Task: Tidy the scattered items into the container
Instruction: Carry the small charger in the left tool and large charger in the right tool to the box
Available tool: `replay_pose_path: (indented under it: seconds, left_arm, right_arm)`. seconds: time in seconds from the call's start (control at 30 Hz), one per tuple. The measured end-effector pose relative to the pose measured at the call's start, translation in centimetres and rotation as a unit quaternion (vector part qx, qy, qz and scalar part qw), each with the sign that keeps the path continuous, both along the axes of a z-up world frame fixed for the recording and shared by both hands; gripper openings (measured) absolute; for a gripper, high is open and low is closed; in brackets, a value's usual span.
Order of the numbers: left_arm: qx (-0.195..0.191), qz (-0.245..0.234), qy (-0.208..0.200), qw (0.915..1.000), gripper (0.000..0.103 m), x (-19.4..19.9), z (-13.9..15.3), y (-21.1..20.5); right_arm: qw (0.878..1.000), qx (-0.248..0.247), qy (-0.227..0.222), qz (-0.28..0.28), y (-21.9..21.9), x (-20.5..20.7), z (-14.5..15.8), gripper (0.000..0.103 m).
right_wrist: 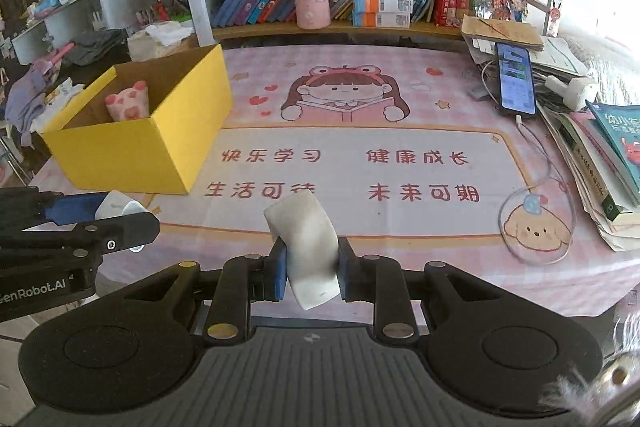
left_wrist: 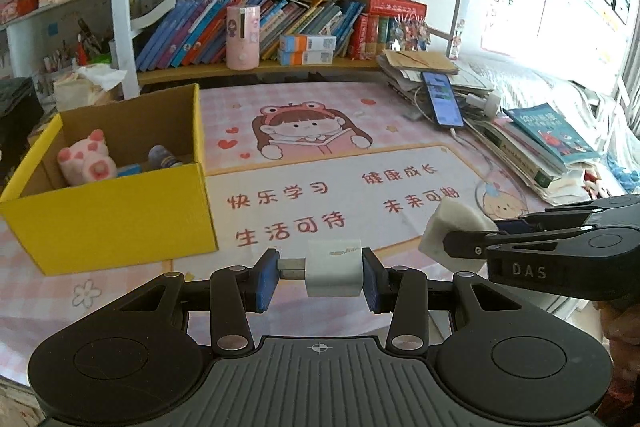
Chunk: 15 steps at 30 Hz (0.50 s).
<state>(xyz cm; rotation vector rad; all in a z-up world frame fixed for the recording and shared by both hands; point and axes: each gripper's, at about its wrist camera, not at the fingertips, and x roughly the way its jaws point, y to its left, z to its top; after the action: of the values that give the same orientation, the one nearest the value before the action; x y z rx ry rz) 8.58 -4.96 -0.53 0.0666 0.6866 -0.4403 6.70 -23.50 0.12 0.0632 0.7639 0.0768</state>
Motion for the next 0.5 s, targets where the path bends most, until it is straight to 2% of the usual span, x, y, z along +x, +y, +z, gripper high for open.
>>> replay_pose_path:
  seconds: [0.23,0.5]
  left_arm:
    - [-0.003,0.021,-0.014,0.9997,0.041,-1.6,0.3,2.4]
    - [-0.001,0.072,-0.013,0.9973,0.041,-3.1,0.2,6.0]
  right_arm:
    - [1.0,-0.008,-0.01,0.021,2.2,-1.2,0.9,0.023]
    - [0.997,-0.012,-0.015,0.081,6.1,-1.4,1.3,0.023]
